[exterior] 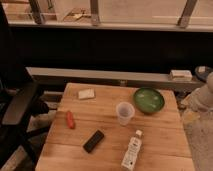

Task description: Pick up the ceramic bowl

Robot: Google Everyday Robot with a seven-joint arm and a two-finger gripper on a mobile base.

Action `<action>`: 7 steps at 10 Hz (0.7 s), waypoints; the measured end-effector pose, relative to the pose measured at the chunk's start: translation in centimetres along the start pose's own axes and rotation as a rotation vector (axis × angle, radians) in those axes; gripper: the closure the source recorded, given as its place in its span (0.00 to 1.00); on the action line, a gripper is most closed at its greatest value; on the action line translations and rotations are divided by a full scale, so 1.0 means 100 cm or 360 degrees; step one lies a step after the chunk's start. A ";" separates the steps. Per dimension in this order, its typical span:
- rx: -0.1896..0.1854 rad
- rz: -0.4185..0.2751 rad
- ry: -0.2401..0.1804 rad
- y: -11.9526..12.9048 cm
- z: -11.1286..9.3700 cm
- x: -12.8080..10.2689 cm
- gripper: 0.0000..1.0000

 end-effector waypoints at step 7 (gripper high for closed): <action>0.0100 -0.0388 -0.0105 -0.036 0.055 -0.062 0.35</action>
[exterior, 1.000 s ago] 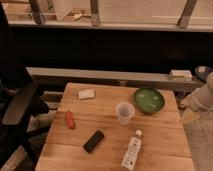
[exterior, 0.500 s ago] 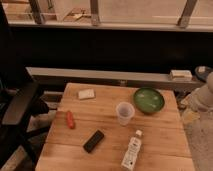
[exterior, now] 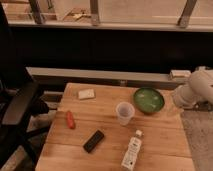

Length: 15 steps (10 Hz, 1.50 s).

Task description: Pick up the ceramic bowl

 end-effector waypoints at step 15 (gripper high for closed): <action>-0.0128 0.0037 0.0003 -0.010 0.153 -0.018 0.36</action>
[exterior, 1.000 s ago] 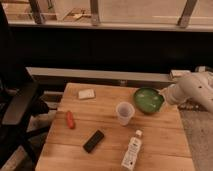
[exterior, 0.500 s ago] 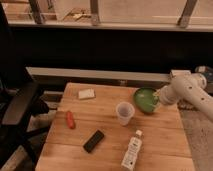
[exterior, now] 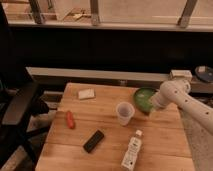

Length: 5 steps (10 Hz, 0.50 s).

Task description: Pick up the ceramic bowl

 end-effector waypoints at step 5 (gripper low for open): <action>-0.0050 0.0072 -0.0038 -0.003 0.018 -0.001 0.81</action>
